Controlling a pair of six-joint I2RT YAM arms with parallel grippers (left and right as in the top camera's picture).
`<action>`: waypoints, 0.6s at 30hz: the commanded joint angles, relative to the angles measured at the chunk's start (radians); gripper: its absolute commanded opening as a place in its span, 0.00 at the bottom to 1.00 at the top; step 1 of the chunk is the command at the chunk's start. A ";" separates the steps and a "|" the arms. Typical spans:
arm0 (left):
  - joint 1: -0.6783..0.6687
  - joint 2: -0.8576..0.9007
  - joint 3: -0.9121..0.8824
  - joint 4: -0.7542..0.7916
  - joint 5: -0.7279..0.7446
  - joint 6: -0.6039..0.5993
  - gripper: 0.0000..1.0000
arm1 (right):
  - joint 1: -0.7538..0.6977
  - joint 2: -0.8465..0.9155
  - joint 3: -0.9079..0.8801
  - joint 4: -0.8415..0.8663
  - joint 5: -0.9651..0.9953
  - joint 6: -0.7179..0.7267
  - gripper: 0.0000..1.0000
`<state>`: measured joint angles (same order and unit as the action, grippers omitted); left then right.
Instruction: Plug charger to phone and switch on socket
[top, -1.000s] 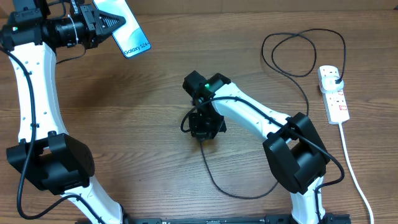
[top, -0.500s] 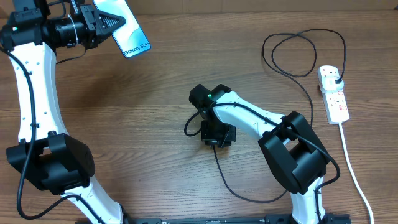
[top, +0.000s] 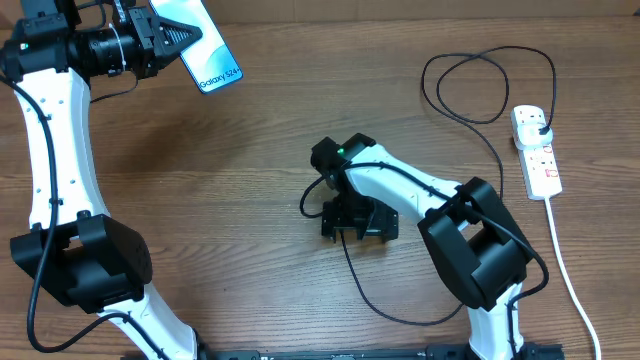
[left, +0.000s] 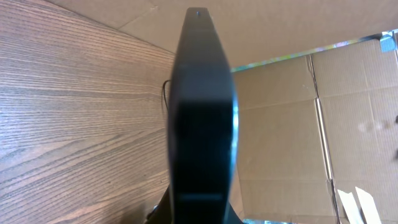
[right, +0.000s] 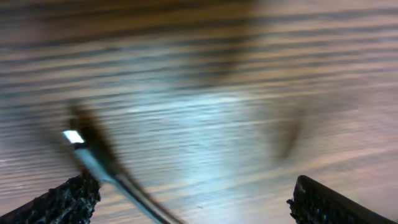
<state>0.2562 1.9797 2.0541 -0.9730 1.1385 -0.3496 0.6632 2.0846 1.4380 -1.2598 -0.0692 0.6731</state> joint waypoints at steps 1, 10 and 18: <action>0.006 -0.010 0.010 0.002 0.021 -0.001 0.04 | -0.070 -0.042 0.055 -0.009 0.031 -0.018 1.00; 0.006 -0.010 0.010 0.002 0.021 -0.002 0.04 | -0.197 -0.245 0.114 -0.029 0.021 -0.131 1.00; 0.005 -0.010 0.010 0.002 0.021 -0.002 0.04 | -0.174 -0.248 0.042 -0.010 -0.222 -0.280 1.00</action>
<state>0.2562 1.9797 2.0541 -0.9730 1.1385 -0.3492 0.4492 1.8301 1.5299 -1.2850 -0.1459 0.4900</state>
